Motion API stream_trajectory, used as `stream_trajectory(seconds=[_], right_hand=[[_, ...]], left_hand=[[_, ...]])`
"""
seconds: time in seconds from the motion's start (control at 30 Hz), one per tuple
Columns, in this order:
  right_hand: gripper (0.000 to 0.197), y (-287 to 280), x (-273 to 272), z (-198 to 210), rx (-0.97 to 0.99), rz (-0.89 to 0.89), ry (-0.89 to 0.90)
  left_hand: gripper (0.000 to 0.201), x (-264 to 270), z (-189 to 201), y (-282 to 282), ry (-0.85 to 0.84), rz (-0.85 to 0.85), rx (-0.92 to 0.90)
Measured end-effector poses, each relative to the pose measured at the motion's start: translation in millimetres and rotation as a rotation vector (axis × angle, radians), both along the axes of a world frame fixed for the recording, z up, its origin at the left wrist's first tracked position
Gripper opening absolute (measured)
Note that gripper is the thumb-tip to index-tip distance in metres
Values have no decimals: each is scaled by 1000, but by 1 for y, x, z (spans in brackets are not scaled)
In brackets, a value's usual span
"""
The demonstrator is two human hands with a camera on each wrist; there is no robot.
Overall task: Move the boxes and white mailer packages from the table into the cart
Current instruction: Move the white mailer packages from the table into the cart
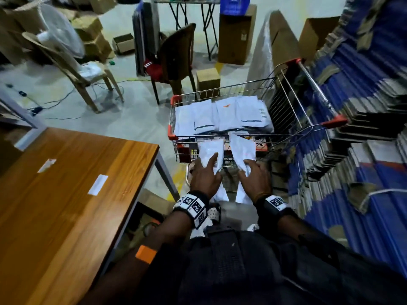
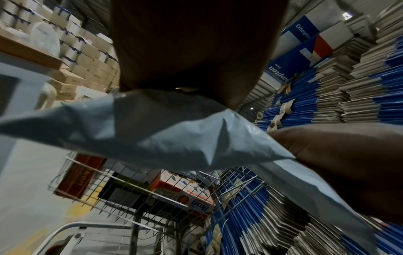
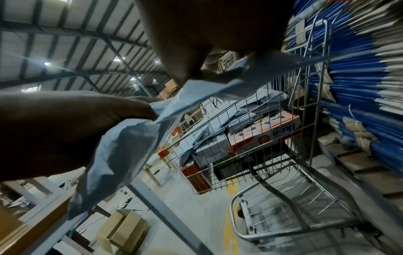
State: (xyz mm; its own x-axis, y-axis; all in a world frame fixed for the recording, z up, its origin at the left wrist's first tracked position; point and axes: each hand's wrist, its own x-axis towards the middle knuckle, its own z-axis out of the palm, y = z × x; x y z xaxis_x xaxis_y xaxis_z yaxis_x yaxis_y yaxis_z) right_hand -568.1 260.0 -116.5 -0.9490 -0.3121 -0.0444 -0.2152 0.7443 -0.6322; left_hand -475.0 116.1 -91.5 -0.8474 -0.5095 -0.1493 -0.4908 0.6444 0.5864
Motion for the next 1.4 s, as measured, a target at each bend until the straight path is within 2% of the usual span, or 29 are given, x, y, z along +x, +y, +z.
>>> stream_trajectory(seconds=[0.27, 0.4, 0.63, 0.87, 1.03, 1.17, 1.3, 1.4], right_hand=[[48, -20, -107, -3, 9, -40, 24], [49, -37, -179, -10, 68, -44, 27], [50, -66, -294, -32, 174, -80, -63], [44, -87, -381, -59, 175, -123, -113], [48, -103, -428, -72, 272, -75, -29], [65, -107, -441, -90, 404, 89, -229], [63, -108, -441, -100, 529, 216, -295], [64, -109, -446, -110, 575, 253, -356]], left_hand=[[62, -133, -13, -33, 56, -70, -36], [64, -208, -16, -50, -31, -97, -54], [62, -320, -44, -74, -182, -110, -130], [66, -405, -68, -83, -183, -77, -70], [63, -449, -83, -86, -189, -110, 15], [70, -456, -92, -91, -240, -215, 25], [87, -453, -101, -94, -382, -348, -146], [97, -466, -110, -101, -489, -364, -109]])
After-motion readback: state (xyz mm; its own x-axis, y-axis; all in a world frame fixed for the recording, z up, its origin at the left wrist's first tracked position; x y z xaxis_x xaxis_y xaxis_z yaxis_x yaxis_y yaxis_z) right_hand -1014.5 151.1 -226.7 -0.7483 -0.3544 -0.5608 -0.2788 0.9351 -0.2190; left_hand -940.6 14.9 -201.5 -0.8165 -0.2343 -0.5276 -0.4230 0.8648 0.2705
